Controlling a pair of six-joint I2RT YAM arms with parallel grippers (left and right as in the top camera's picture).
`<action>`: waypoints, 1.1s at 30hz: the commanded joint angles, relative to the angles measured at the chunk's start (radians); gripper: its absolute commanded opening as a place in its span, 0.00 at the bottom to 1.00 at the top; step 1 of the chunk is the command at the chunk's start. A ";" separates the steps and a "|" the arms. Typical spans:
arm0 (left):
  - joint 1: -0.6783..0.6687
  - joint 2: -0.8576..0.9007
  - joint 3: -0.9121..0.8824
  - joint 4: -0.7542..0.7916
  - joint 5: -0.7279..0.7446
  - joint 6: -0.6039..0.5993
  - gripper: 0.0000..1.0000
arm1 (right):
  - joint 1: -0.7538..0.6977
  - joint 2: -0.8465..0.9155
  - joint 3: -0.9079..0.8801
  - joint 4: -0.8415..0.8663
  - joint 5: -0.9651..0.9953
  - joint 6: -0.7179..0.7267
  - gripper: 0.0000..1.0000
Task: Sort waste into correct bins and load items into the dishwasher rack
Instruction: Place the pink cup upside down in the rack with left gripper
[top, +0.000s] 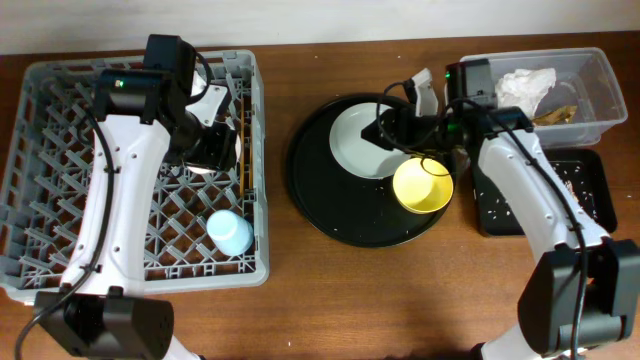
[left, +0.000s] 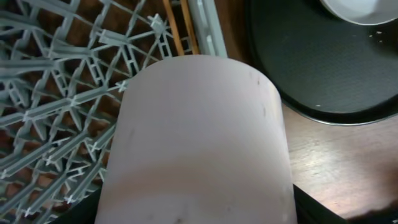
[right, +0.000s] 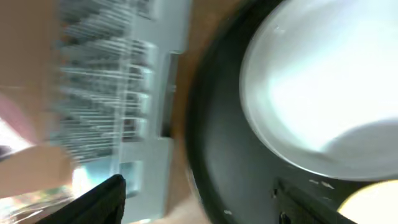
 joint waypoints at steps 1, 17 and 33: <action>0.001 0.028 0.002 -0.025 -0.037 -0.013 0.43 | 0.053 -0.011 -0.002 -0.027 0.212 -0.021 0.76; 0.001 0.287 0.002 -0.109 -0.036 -0.052 0.43 | 0.069 -0.010 -0.002 -0.049 0.272 -0.022 0.80; 0.001 0.290 -0.080 -0.047 -0.066 -0.074 0.61 | 0.069 -0.010 -0.002 -0.050 0.291 -0.021 0.80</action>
